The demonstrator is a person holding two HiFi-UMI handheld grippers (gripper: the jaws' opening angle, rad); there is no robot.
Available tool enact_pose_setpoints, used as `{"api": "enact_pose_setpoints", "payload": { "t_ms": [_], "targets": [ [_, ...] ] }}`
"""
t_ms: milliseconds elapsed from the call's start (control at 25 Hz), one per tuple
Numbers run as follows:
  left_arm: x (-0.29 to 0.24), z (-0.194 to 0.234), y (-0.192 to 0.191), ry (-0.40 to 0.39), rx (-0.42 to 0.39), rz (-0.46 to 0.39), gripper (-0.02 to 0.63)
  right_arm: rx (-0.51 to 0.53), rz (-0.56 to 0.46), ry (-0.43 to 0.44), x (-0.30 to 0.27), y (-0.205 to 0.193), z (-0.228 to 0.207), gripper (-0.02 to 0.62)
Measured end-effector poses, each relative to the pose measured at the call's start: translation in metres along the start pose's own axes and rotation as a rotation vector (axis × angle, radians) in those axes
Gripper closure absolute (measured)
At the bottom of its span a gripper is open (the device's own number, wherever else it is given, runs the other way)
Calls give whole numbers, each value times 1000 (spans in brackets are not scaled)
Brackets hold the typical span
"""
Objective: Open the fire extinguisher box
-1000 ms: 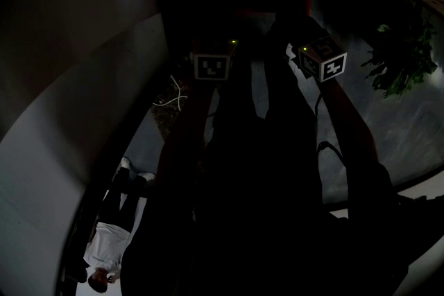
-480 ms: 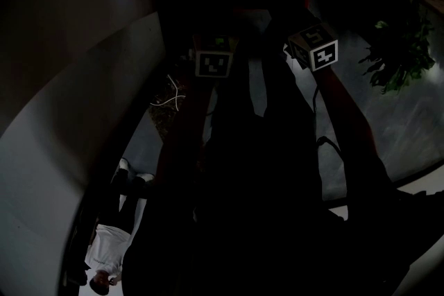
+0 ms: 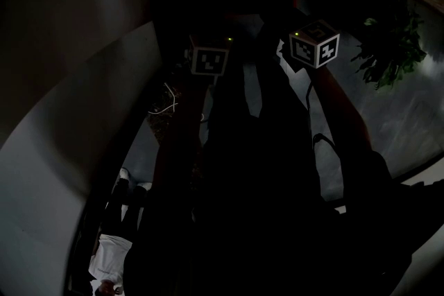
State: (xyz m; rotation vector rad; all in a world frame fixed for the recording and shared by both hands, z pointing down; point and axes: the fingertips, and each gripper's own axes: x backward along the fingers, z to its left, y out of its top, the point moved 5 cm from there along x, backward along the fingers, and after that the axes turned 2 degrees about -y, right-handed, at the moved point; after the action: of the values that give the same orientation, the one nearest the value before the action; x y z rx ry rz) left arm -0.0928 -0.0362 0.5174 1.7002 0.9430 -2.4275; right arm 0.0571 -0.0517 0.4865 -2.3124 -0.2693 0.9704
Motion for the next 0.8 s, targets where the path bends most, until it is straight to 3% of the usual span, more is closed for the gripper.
{"api": "enact_pose_setpoints", "payload": {
  "t_ms": [360,640,800],
  "targets": [
    [1,2,6,-5,-76,75,604,-209,-75,179,26,19,11,597],
    [0,-2,8,0,-147,159,604,-173,-160,299,19,70,32,597],
    [-2,-5,9,-18,-151,187,604,-196,-188,330,23,78,42,597]
  ]
}}
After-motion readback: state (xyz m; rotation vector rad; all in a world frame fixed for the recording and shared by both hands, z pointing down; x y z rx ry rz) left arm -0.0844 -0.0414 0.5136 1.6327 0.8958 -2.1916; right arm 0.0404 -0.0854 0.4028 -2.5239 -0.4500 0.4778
